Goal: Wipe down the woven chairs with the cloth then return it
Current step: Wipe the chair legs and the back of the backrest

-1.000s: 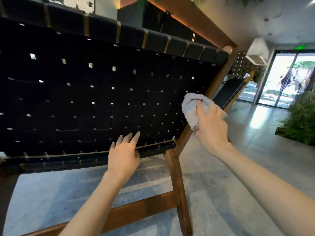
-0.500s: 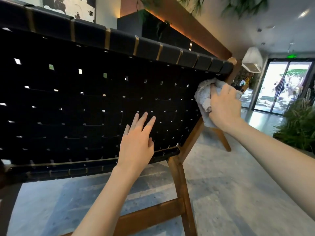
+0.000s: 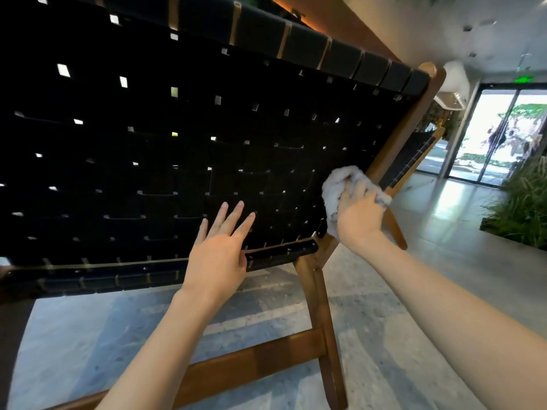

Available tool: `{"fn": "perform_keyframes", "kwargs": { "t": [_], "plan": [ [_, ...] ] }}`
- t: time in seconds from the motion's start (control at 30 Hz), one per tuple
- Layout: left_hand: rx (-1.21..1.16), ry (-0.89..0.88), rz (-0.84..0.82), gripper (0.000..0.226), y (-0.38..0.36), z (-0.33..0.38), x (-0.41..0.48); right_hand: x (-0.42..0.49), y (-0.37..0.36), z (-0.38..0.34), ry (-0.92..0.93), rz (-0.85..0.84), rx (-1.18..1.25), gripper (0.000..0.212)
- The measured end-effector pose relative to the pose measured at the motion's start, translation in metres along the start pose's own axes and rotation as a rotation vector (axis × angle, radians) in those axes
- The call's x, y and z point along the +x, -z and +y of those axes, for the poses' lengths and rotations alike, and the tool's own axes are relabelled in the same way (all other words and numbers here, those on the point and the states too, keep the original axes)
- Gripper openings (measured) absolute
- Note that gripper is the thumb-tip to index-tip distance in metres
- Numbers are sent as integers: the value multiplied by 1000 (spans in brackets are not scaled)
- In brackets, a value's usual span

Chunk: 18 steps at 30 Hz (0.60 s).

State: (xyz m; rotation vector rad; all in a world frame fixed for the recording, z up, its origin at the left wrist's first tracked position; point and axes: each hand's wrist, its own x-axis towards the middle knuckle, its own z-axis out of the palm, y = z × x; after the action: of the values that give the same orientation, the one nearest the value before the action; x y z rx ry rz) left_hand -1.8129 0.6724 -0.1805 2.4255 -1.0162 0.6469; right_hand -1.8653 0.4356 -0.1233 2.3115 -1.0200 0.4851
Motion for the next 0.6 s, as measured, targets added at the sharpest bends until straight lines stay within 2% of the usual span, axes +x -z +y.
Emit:
{"fn": "perform_keyframes", "kwargs": {
  "t": [0.13,0.37,0.47,0.6],
  "plan": [
    [49,-29,-21,68,-1,-10,0,-7,-37,-38,8,-166,72,59],
    [70,-63,-104,71,-11,-24,-2,-15,-82,-75,79,-434,289,82],
    [83,-64,-155,71,-17,-33,-6,-17,-90,-79,17,-417,468,74],
    [95,-40,-211,70,-22,-43,-14,-27,-95,-78,-113,-465,856,54]
  ]
}}
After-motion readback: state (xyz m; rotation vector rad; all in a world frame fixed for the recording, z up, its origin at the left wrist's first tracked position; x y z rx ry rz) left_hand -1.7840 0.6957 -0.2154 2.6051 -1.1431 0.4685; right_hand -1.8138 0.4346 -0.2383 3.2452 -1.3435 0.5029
